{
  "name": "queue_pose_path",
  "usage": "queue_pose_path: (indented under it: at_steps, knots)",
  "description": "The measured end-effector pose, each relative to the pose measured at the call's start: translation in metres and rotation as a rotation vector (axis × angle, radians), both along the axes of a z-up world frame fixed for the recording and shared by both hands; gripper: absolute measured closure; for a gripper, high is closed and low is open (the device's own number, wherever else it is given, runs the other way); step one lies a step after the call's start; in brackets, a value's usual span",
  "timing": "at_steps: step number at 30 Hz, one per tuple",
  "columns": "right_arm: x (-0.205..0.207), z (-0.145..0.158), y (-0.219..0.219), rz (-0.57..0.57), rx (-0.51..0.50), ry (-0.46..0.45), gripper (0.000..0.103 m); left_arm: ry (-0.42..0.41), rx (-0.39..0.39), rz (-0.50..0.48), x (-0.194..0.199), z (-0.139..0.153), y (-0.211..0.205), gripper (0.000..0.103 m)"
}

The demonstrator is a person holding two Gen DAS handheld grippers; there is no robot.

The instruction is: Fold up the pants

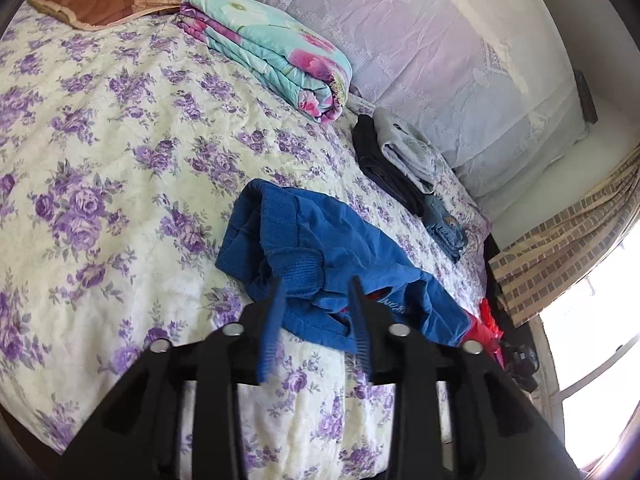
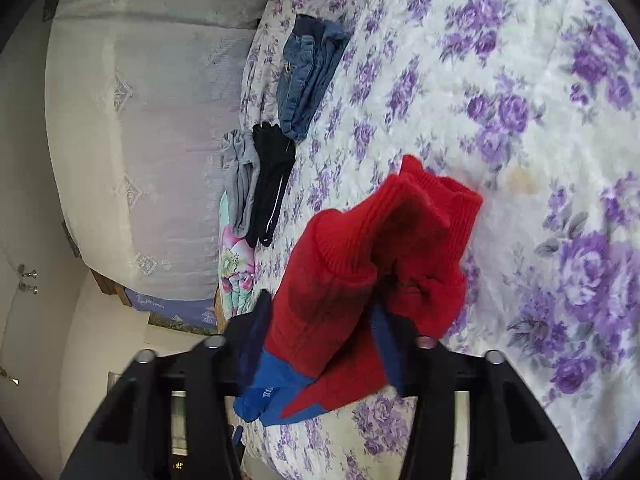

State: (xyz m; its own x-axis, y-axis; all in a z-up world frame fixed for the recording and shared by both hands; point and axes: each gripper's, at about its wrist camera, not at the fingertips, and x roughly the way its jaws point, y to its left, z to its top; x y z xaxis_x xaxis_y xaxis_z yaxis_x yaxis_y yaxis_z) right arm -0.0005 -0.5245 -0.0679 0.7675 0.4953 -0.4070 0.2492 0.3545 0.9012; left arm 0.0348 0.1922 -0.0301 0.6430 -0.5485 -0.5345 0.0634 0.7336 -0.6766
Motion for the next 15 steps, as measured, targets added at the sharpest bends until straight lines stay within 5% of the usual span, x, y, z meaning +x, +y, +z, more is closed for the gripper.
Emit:
queue_pose_path:
  at_steps: [6, 10, 15]
  knots:
    - [0.024, 0.060, 0.004, 0.017, -0.117, -0.139, 0.097, -0.007, -0.038, -0.041, -0.010, 0.010, -0.009, 0.068]
    - [0.033, 0.104, 0.006, 0.039, -0.157, -0.230, 0.097, -0.004, -0.119, -0.047, -0.009, 0.020, -0.017, 0.036]
    - [0.028, 0.103, 0.000, 0.030, -0.159, -0.222, 0.097, 0.135, -0.199, -0.093, 0.005, -0.010, -0.053, 0.036]
